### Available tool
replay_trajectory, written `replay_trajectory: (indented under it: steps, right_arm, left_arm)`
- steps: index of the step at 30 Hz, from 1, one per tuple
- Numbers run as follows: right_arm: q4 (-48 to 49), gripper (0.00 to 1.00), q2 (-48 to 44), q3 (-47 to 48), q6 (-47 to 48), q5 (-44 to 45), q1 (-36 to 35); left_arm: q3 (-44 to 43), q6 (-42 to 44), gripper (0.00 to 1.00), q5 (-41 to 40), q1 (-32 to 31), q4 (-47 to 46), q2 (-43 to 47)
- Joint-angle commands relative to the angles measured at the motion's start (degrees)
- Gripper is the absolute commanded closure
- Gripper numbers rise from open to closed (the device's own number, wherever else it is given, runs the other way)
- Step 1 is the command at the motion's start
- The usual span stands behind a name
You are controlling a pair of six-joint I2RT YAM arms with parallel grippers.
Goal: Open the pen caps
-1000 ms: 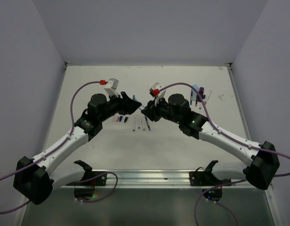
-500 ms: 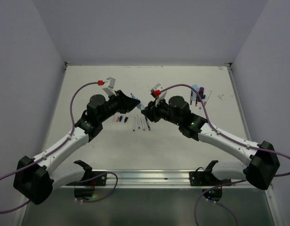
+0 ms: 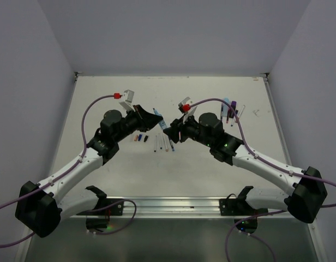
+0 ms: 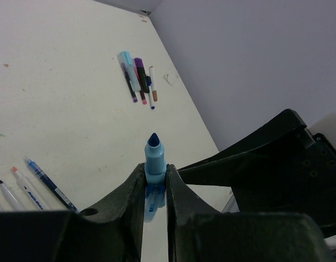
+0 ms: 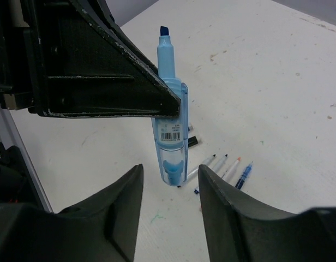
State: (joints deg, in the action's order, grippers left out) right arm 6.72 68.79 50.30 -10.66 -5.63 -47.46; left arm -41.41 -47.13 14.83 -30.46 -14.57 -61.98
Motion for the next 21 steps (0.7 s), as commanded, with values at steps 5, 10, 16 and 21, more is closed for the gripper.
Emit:
replay_trajectory:
  steps: [5, 10, 16, 21]
  right_arm:
    - [-5.56, 0.37, -4.8, 2.6, 0.11, -1.75, 0.27]
    - [-9.53, 0.27, -5.78, 4.88, 1.51, -5.96, 2.98]
    - [-12.35, 0.26, -5.16, 8.31, 1.69, -20.28, 8.43]
    - [-13.13, 0.26, -4.64, 9.55, 1.77, -28.11, 12.65]
  left_arm:
    - [-2.53, 11.26, 0.87, 2.92, -0.22, -2.04, 1.07]
    - [-4.56, 15.75, 0.87, 8.54, -0.13, -1.69, 0.54]
    - [-7.1, 19.88, 0.87, 12.15, -0.13, -0.47, 0.63]
    - [-8.95, 21.82, 0.86, 14.25, -0.13, 0.94, -0.07]
